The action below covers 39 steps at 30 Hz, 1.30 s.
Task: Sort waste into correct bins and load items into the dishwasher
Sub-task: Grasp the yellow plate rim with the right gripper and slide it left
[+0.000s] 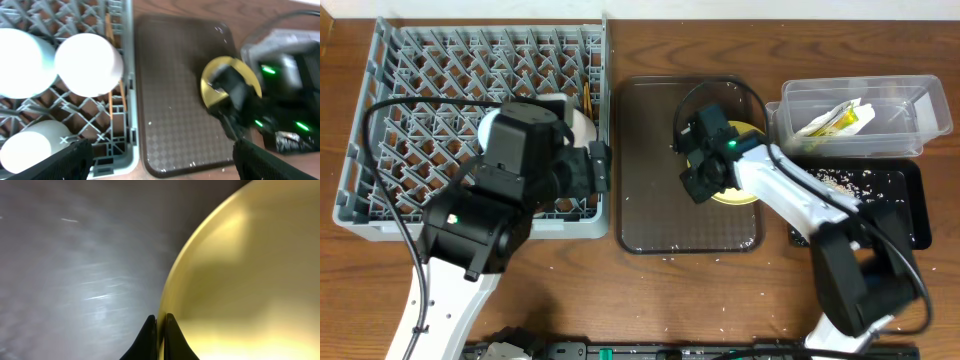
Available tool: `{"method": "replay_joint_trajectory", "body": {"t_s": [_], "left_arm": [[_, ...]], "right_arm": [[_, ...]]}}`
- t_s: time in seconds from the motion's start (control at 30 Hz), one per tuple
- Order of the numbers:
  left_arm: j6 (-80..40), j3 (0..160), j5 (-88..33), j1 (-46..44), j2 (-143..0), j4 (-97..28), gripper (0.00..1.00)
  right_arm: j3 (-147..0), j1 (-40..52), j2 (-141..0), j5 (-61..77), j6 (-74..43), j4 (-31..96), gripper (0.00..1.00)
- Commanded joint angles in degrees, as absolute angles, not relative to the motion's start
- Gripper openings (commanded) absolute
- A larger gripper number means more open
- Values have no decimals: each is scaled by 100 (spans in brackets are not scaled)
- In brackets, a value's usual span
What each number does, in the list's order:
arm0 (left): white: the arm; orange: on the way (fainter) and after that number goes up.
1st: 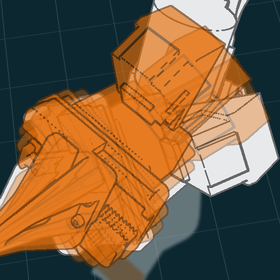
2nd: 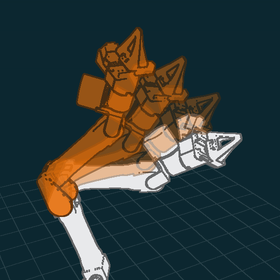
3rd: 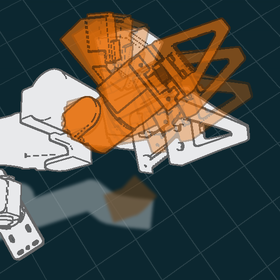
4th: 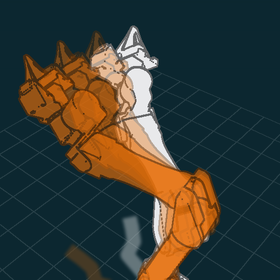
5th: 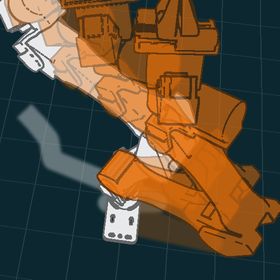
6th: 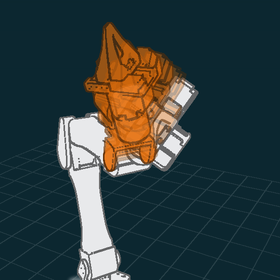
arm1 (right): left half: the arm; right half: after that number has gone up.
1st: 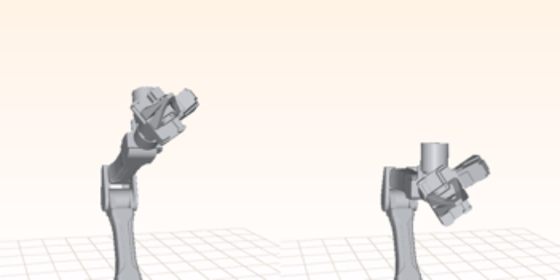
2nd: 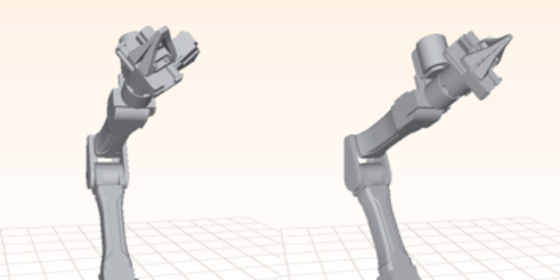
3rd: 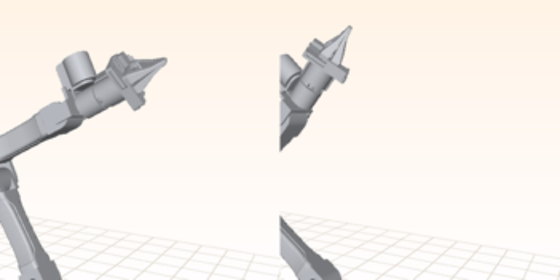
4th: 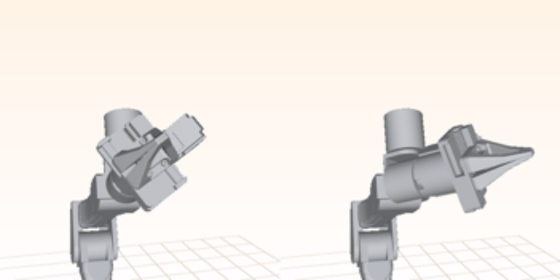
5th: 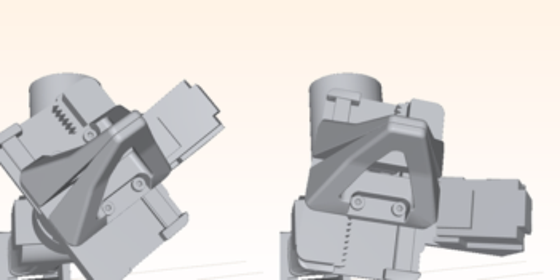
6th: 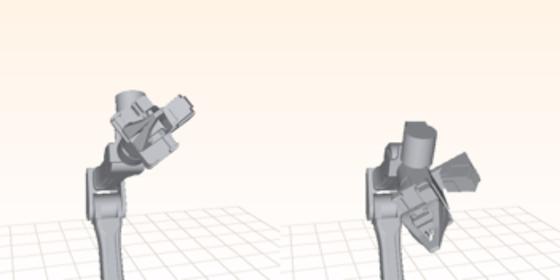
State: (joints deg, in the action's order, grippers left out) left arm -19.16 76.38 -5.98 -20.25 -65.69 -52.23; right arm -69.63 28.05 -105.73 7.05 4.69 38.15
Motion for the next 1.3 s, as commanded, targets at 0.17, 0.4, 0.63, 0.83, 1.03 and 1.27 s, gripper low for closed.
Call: {"method": "replay_joint_trajectory", "body": {"t_s": [0.17,0.4,0.63,0.83,1.03,1.27], "left_arm": [[-2025,7673,-576,-1765,-6549,-5236,91],[-2025,7673,-576,-1765,-6549,-5256,92],[-2027,7673,-578,-1765,-6556,-5315,92],[-2027,7673,-578,-1765,-6558,-5419,92],[-2027,7673,-578,-1765,-6558,-5474,92],[-2025,7671,-576,-1765,-6582,-5566,92]], "right_arm": [[-6938,2943,-9557,1850,1111,3924,31],[-6936,2836,-9404,211,-543,4150,26],[-6692,2552,-9751,-596,-3997,5194,52],[-6289,2519,-10160,-786,-4930,4657,63],[-6285,2477,-10403,-746,-5913,4652,66],[-6283,2510,-10516,-880,-5909,4169,6]]}}
